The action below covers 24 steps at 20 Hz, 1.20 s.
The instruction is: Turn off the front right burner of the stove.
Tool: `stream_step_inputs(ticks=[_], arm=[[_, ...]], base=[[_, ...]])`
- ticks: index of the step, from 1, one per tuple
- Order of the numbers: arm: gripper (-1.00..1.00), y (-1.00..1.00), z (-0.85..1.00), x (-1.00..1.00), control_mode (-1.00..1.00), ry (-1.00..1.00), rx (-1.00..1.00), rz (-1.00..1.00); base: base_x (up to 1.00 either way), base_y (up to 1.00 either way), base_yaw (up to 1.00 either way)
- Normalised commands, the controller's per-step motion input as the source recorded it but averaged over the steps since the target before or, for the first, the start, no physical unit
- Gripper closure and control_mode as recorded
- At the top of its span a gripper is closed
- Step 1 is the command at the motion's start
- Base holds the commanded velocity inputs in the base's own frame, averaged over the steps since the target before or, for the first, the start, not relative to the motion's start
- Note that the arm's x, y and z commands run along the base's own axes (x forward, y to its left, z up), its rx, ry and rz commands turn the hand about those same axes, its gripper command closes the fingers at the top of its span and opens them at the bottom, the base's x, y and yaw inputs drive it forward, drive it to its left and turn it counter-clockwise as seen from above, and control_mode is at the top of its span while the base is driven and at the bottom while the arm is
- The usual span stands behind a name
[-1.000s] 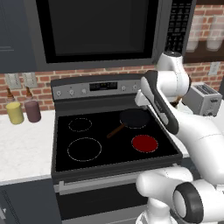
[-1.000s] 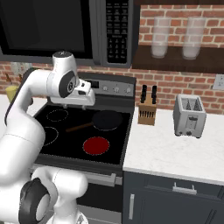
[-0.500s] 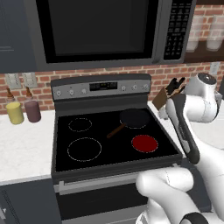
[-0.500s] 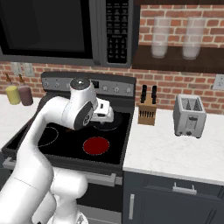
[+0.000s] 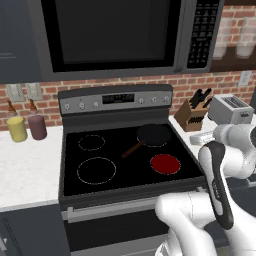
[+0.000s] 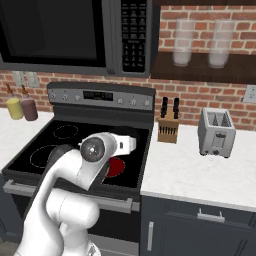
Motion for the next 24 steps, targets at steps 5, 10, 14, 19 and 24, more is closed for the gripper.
stream_step_inputs(ticks=[5, 10, 14, 19, 24], arm=[[-1.00, 0.00, 0.12, 0.08, -1.00, -0.37, 0.01, 0.00], [-1.00, 0.00, 0.24, 0.08, -1.00, -0.25, 0.00, 0.00], [-1.00, 0.04, 0.09, 0.28, -1.00, -0.11, 0.07, 0.00], [-1.00, 0.09, 0.00, 0.47, -1.00, 0.00, 0.14, 0.00], [-1.00, 0.00, 0.00, 0.29, -1.00, 0.00, 0.05, 0.00]], base=[[0.00, 0.00, 0.00], [0.00, 0.00, 0.00], [0.00, 0.00, 0.00], [0.00, 0.00, 0.00], [0.00, 0.00, 0.00]])
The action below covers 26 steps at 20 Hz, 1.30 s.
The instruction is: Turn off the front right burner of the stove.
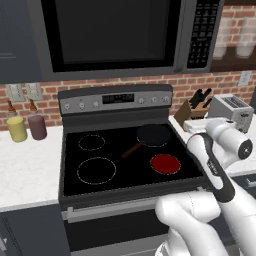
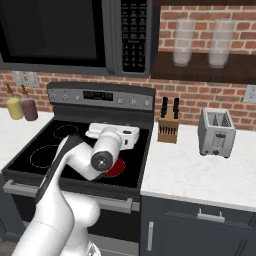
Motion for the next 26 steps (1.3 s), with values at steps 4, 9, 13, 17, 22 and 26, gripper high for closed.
stream_step_inputs(ticks=[4, 9, 13, 17, 22, 26], arm=[[-1.00, 0.00, 0.00, 0.36, -1.00, 0.00, 0.00, 0.00], [-1.00, 0.00, 0.00, 0.52, -1.00, 0.00, 0.01, 0.00], [-1.00, 0.00, 0.00, 0.54, -1.00, 0.00, 0.05, 0.00], [-1.00, 0.00, 0.00, 0.58, -1.00, 0.00, 0.08, 0.00], [-1.00, 0.00, 0.00, 0.46, -1.00, 0.00, 0.06, 0.00], [-1.00, 0.00, 0.00, 0.35, -1.00, 0.00, 0.01, 0.00]], base=[[0.00, 0.00, 0.00], [0.00, 0.00, 0.00], [0.00, 0.00, 0.00], [0.00, 0.00, 0.00], [0.00, 0.00, 0.00], [0.00, 0.00, 0.00]])
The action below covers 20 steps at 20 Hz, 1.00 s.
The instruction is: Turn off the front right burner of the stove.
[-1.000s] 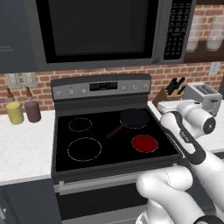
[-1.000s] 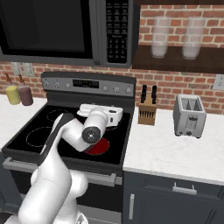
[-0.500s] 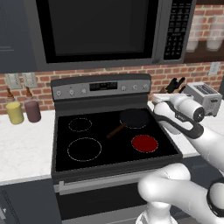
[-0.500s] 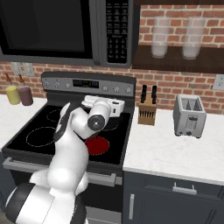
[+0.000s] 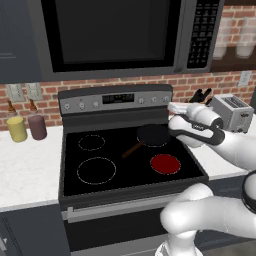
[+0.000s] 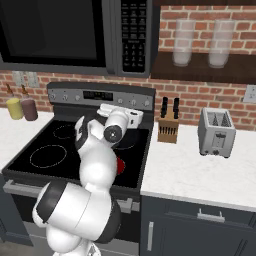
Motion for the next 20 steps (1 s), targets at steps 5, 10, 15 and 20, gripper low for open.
stream_step_inputs(ticks=[5, 10, 15, 20], arm=[[-1.00, 0.00, -0.09, 0.23, -1.00, -0.01, 0.00, 0.00], [-1.00, 0.00, -0.12, 0.08, -1.00, -0.02, 0.00, 0.00], [-1.00, 0.00, -0.08, 0.14, -1.00, -0.03, 0.01, 0.00], [-1.00, 0.00, 0.00, 0.25, -1.00, -0.02, 0.00, 0.00]], base=[[0.00, 0.00, 0.00], [0.00, 0.00, 0.00], [0.00, 0.00, 0.00], [0.00, 0.00, 0.00]])
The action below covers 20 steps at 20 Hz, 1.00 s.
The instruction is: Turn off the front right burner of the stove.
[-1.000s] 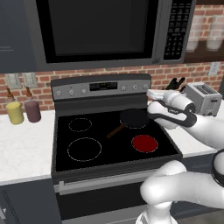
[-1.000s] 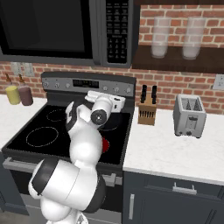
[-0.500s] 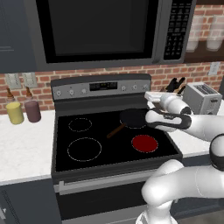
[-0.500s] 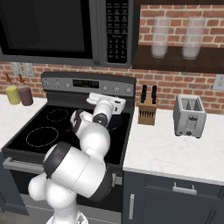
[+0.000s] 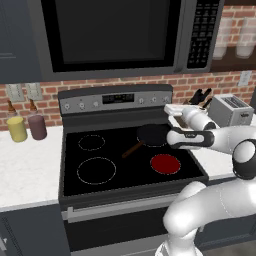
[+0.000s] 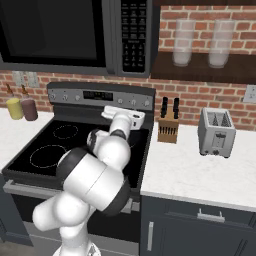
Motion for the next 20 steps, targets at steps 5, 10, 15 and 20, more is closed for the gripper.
stream_step_inputs(ticks=[5, 10, 15, 20], arm=[[-1.00, 0.00, 0.00, 0.33, -1.00, 0.00, 0.00, 0.00], [-1.00, 0.00, -0.02, 0.35, -1.00, 0.00, 0.00, 0.00], [-1.00, -0.10, -0.12, 0.21, -1.00, 0.00, 0.02, 0.00], [-1.00, -0.21, -0.21, 0.07, -1.00, 0.00, 0.06, 0.00]], base=[[0.00, 0.00, 0.00], [0.00, 0.00, 0.00], [0.00, 0.00, 0.00], [0.00, 0.00, 0.00]])
